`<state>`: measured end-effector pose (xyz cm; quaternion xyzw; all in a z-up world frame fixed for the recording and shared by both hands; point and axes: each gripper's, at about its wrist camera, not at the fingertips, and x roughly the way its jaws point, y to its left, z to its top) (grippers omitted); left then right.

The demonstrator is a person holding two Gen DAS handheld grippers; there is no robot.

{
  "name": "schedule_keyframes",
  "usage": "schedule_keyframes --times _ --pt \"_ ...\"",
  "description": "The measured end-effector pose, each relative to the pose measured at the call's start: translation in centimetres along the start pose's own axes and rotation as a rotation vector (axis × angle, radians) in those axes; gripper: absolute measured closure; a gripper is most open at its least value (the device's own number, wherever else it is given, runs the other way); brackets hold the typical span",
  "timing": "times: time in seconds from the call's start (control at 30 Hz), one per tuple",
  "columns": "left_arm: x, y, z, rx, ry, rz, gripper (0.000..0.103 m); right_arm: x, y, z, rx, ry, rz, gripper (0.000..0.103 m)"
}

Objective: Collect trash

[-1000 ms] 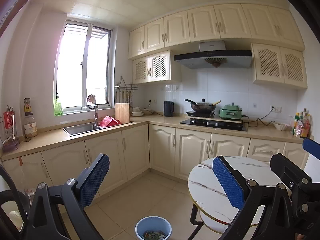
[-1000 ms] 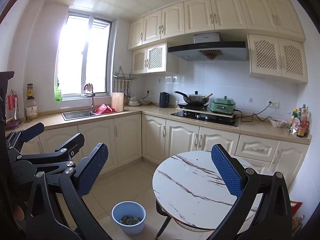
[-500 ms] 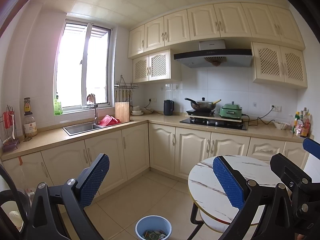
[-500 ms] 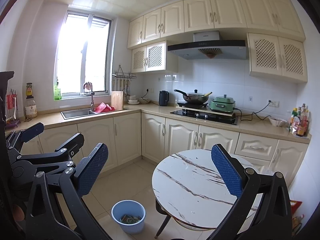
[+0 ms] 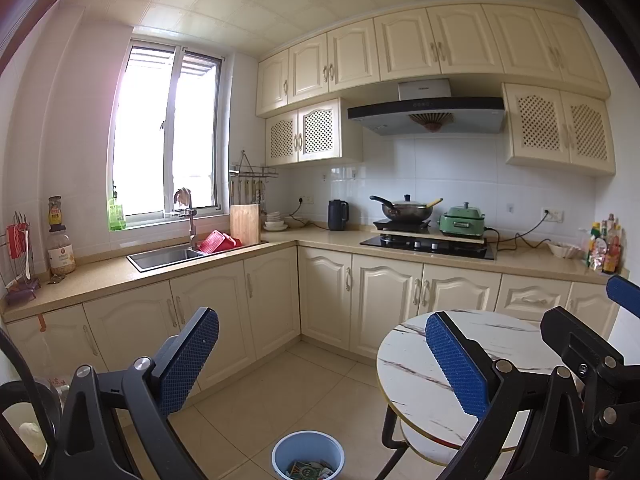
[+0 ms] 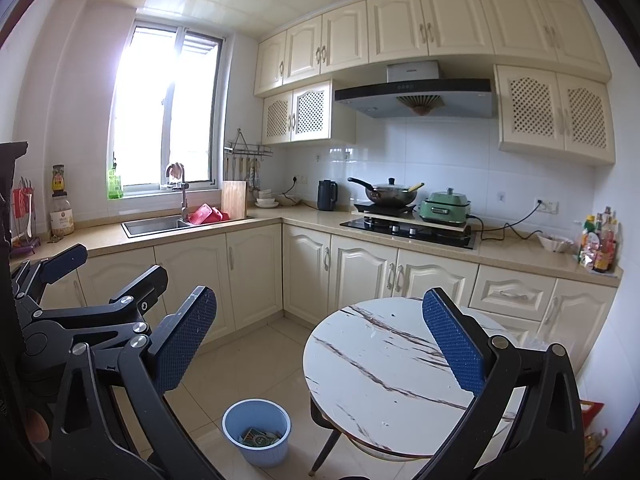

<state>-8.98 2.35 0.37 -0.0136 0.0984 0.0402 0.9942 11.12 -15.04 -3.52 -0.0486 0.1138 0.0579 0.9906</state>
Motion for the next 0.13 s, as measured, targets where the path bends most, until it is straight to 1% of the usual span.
schedule_keyframes --times 0.13 --pt "0.35 0.11 0.31 0.002 0.001 0.001 0.001 0.06 -0.04 -0.02 0.001 0.002 0.000 0.000"
